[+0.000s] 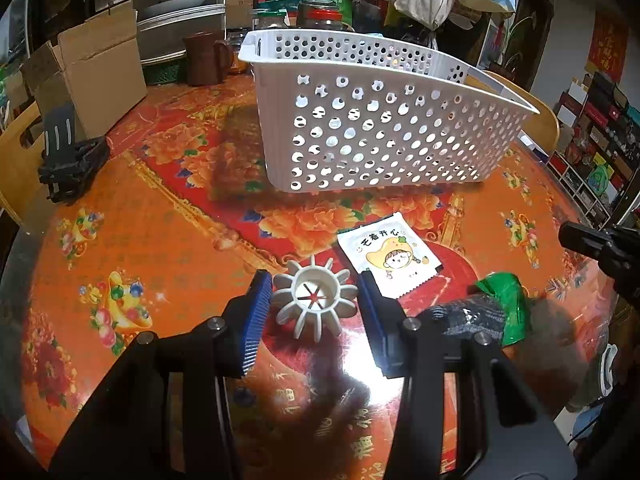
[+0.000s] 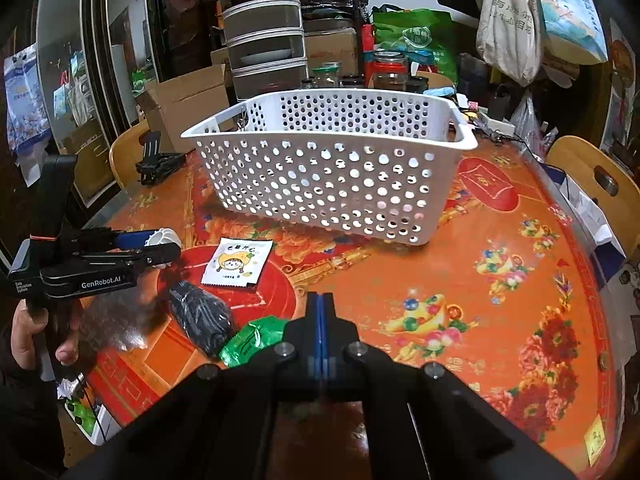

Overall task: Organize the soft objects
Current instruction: 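Close the right tool on the green foil packet while the left tool approaches the white flower piece, then lift the green packet with the right tool while the left tool carries the flower piece over the basket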

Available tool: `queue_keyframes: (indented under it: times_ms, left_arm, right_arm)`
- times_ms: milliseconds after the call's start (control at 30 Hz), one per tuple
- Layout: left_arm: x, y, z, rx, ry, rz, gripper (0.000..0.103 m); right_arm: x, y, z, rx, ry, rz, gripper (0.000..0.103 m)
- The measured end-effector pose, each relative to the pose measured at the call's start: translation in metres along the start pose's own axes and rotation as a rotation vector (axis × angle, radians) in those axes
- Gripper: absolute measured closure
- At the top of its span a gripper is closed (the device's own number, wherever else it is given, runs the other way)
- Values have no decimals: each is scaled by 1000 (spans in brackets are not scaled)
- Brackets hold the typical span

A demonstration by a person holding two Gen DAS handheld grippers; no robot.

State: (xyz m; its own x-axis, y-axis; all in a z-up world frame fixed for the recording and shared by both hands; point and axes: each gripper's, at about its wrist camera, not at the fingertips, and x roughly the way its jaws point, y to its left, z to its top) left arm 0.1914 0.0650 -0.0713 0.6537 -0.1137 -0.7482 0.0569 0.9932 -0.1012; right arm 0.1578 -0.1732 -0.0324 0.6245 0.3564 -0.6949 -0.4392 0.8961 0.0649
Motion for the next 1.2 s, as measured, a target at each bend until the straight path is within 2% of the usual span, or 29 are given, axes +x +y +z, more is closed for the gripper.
queue_keyframes:
  times_ms: [133,200,300,400,533,667,1000,1100,1133,1167,1200]
  left_arm:
    - [-1,-1,-1,1,2,-1,61]
    - [0,-1,-2,-1,5,-3,61]
    - [1,0,-2,-3,8,-5,61]
    - [1,0,-2,-3,8,-6,61]
    - [3,2,-3,-10,10,-8,61]
    - [6,4,-4,-16,18,-12,61]
    - [10,9,-3,-37,22,-18,61]
    - [11,9,-4,-40,25,-16,61]
    - [11,8,-4,-38,26,-17,61]
    - [11,8,-4,-36,26,-15,61]
    - [11,7,-4,-35,24,-14,61]
  right_arm:
    - [9,-4,-7,36,33,63,103]
    - [18,-2,-11,38,58,64,103]
    - [30,-3,-18,70,86,85,98]
    - [42,0,-22,70,112,74,80]
    - [51,8,-28,54,134,94,44]
    - [51,17,-27,29,126,92,32]
    - [64,40,-32,-97,146,-27,32]
    - [64,41,-33,-107,139,-31,34]
    - [64,42,-33,-110,137,-32,37]
    - [63,42,-33,-109,134,-29,45]
    - [61,42,-33,-107,128,-19,59]
